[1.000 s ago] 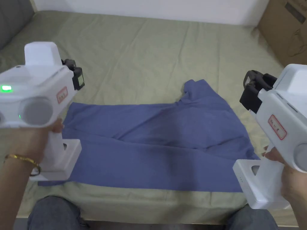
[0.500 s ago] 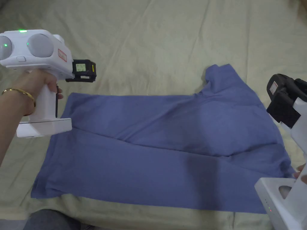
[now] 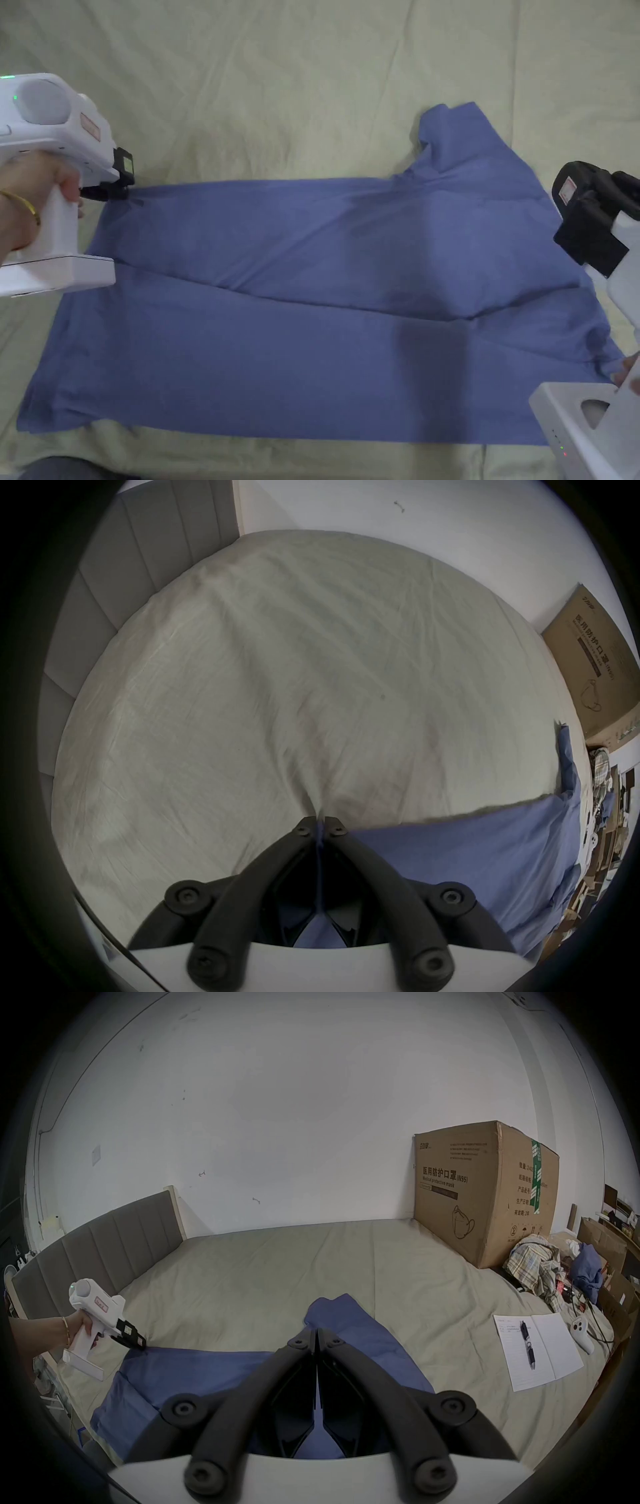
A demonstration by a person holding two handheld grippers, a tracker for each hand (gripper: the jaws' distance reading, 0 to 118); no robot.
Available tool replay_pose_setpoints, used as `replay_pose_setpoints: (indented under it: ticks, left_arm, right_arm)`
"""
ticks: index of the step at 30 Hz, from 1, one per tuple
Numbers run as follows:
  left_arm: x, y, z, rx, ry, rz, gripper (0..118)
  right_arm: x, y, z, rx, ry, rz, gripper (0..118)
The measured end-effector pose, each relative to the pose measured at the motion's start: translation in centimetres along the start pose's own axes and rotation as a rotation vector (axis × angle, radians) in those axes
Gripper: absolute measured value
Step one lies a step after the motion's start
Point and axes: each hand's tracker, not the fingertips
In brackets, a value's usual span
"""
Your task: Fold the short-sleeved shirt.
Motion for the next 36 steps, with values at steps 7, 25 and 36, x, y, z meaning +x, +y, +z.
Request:
replay_pose_setpoints:
  ticks: [7,25,36]
  left_arm:
    - [0.2,-2.1,5.2,0.217,-0.087,0.0,0]
    - [0.2,-3.7,8.4,0.269,-0.125,0.023,0]
    - [-0.1,-3.8,8.6,0.261,-0.134,0.056,0]
  right_arm:
    - [3.6,3.4,-7.0,-0.241,0.027,0.03,10]
    - [10.3,-1.2,-26.2,-0.698,-0.224,-0.07,50]
    - [11.7,1.8,-23.4,-0.627,-0.18,-0.099,0]
